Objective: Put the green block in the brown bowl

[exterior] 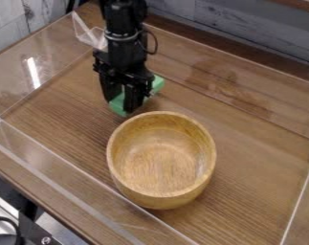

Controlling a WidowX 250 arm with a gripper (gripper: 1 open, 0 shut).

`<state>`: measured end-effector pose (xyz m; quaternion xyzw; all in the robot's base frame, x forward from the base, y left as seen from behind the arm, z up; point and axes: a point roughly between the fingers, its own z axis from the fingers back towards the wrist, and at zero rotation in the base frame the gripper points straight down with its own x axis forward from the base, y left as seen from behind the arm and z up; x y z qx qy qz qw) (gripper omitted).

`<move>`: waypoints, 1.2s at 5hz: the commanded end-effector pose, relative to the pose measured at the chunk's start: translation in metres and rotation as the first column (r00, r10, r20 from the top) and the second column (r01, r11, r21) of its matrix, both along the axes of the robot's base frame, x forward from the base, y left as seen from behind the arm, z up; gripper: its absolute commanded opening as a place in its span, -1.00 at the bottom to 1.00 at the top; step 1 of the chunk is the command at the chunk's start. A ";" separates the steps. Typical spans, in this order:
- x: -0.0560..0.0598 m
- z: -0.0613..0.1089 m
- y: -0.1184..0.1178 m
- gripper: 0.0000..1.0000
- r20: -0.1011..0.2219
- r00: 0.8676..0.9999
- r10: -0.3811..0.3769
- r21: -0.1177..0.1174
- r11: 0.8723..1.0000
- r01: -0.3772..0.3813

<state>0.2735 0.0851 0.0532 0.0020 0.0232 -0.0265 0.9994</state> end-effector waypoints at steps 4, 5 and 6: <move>0.006 0.035 -0.004 -1.00 0.073 0.997 0.002 0.014 1.000 -0.003; 0.005 0.037 -0.007 -1.00 0.071 0.997 0.002 0.011 1.000 -0.002; 0.002 0.040 -0.010 -1.00 0.070 0.998 0.001 0.007 1.000 -0.001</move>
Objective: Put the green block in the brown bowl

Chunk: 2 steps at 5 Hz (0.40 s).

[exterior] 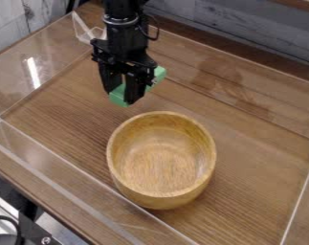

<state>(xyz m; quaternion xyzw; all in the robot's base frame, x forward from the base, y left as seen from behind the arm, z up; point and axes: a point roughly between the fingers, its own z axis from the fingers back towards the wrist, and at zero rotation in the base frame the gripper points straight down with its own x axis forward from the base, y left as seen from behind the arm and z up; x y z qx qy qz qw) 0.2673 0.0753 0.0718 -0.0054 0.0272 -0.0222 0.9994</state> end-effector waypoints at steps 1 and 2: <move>0.005 0.024 -0.003 -1.00 0.077 0.997 -0.009 0.019 1.000 0.008; 0.000 0.028 -0.009 -1.00 0.075 0.997 -0.009 0.015 1.000 0.008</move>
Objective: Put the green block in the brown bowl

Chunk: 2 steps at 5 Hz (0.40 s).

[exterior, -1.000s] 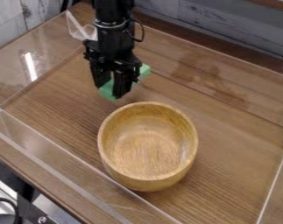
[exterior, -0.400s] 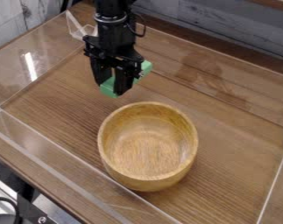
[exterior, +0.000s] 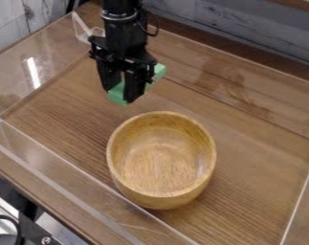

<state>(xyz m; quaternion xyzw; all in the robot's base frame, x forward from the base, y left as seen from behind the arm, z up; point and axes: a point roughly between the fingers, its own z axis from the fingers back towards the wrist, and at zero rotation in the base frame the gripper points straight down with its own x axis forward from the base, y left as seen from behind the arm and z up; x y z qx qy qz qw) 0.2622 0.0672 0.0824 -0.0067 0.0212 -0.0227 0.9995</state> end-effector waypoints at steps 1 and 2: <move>0.001 0.020 -0.005 -1.00 0.061 0.998 -0.006 0.013 1.000 0.005; -0.004 0.023 -0.011 -1.00 0.059 0.998 -0.005 0.009 1.000 0.004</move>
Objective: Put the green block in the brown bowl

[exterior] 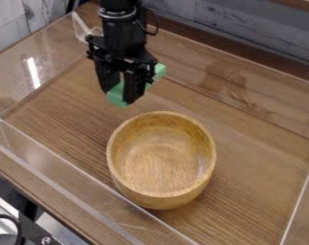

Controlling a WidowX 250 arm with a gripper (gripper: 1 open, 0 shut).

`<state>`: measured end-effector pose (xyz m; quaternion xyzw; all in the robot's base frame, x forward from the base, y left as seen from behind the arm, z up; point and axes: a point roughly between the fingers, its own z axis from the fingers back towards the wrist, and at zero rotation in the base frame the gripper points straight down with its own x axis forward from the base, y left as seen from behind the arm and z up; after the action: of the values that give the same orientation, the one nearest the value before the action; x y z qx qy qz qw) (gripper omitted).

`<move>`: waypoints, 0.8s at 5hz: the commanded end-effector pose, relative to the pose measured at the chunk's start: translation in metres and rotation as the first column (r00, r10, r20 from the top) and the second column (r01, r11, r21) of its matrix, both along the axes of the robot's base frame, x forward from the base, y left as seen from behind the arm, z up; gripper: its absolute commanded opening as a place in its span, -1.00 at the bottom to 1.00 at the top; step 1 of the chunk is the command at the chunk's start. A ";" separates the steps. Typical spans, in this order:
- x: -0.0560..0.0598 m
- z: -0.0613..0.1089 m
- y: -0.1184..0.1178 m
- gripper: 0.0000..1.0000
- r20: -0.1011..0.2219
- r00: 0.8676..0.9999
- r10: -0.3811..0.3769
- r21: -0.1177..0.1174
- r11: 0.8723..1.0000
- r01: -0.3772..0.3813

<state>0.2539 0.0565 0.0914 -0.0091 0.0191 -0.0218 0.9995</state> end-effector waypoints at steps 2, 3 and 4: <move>-0.006 0.018 -0.013 -1.00 0.050 0.999 0.000 0.007 1.000 -0.001; -0.009 0.019 -0.017 -1.00 0.049 0.999 0.000 0.005 1.000 0.000; -0.012 0.018 -0.022 -1.00 0.048 0.999 -0.004 0.003 1.000 0.004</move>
<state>0.2376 0.0348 0.0935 -0.0125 0.0289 -0.0259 0.9992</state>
